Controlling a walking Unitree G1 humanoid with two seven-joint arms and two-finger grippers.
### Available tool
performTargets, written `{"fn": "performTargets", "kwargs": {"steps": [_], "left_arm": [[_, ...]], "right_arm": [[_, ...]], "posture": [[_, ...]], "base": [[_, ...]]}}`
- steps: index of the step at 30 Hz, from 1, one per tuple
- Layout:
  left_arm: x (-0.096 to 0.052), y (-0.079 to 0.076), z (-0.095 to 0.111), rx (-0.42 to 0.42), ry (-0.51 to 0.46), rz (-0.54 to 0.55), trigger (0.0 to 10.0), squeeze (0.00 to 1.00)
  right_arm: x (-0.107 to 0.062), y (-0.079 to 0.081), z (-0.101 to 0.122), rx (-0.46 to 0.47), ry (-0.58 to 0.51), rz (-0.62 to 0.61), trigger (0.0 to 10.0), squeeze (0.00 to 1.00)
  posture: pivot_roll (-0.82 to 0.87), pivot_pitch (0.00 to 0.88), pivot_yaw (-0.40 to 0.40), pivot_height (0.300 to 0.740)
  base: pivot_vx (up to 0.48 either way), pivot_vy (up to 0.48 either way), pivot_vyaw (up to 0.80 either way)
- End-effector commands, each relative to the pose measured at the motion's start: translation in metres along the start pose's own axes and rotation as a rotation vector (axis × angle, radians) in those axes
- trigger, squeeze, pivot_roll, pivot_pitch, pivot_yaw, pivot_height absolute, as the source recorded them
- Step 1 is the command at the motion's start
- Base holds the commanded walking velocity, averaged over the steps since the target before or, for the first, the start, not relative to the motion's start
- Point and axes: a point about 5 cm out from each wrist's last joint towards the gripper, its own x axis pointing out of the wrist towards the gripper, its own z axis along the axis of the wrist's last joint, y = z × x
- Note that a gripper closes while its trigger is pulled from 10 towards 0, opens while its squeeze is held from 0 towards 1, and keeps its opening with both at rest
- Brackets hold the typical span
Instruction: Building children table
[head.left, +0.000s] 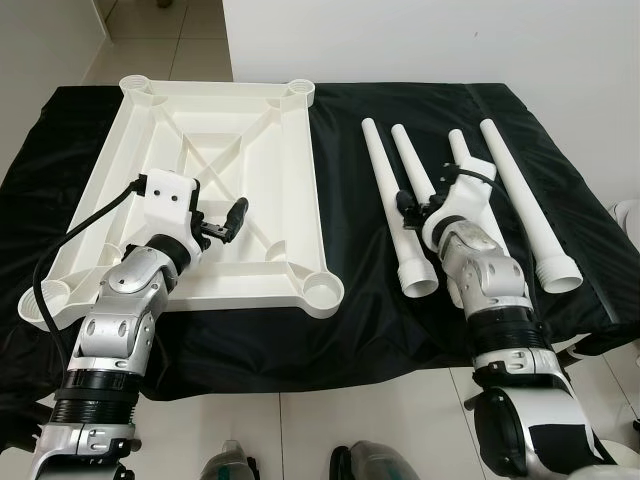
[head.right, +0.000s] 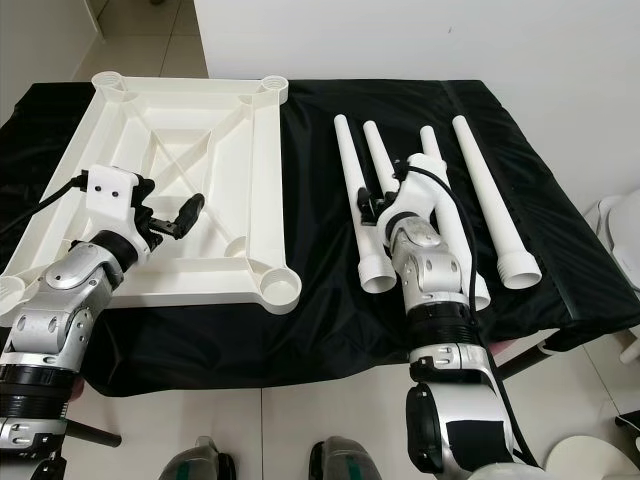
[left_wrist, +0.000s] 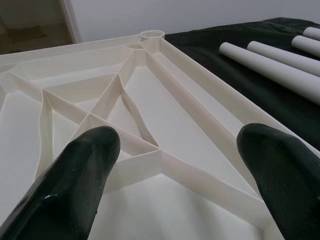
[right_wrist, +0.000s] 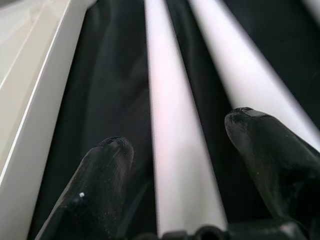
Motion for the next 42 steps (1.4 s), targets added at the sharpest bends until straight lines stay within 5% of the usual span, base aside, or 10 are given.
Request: {"fn": "performTargets", "kwargs": {"steps": [1, 20, 31, 32, 33, 42], "left_arm": [[-0.001, -0.003, -0.001, 0.002, 0.011, -0.021, 10.0, 0.0], [-0.001, -0.008, -0.001, -0.028, 0.009, -0.003, 10.0, 0.0], [0.0, -0.004, 0.002, -0.026, 0.008, 0.003, 10.0, 0.0], [0.0, -0.003, 0.002, -0.026, 0.007, 0.005, 10.0, 0.0], [0.0, -0.003, 0.002, -0.026, 0.007, 0.006, 10.0, 0.0], [0.0, 0.001, 0.005, -0.019, 0.005, 0.016, 10.0, 0.0]], "right_arm": [[0.001, 0.003, 0.0, -0.005, 0.032, 0.024, 10.0, 0.0], [-0.003, 0.01, -0.035, 0.149, 0.338, 0.058, 10.0, 0.0], [-0.006, 0.015, -0.053, 0.155, 0.44, 0.074, 10.0, 0.0], [-0.006, 0.016, -0.053, 0.174, 0.454, 0.08, 4.2, 0.0], [-0.006, 0.017, -0.053, 0.178, 0.454, 0.078, 0.0, 0.0], [-0.006, 0.02, -0.052, 0.206, 0.45, 0.083, 0.0, 0.0]], "posture": [[-0.11, 0.0, -0.008, 0.74], [-0.12, 0.0, -0.013, 0.74], [-0.12, 0.0, -0.009, 0.74], [-0.12, 0.0, -0.003, 0.74], [-0.12, 0.0, -0.001, 0.74], [-0.11, 0.007, -0.003, 0.74]], "base": [[0.0, 0.0, 0.0], [0.0, 0.0, 0.0], [0.0, 0.0, 0.0], [0.0, 0.0, 0.0], [0.0, 0.0, 0.0], [0.0, 0.0, 0.0]]}}
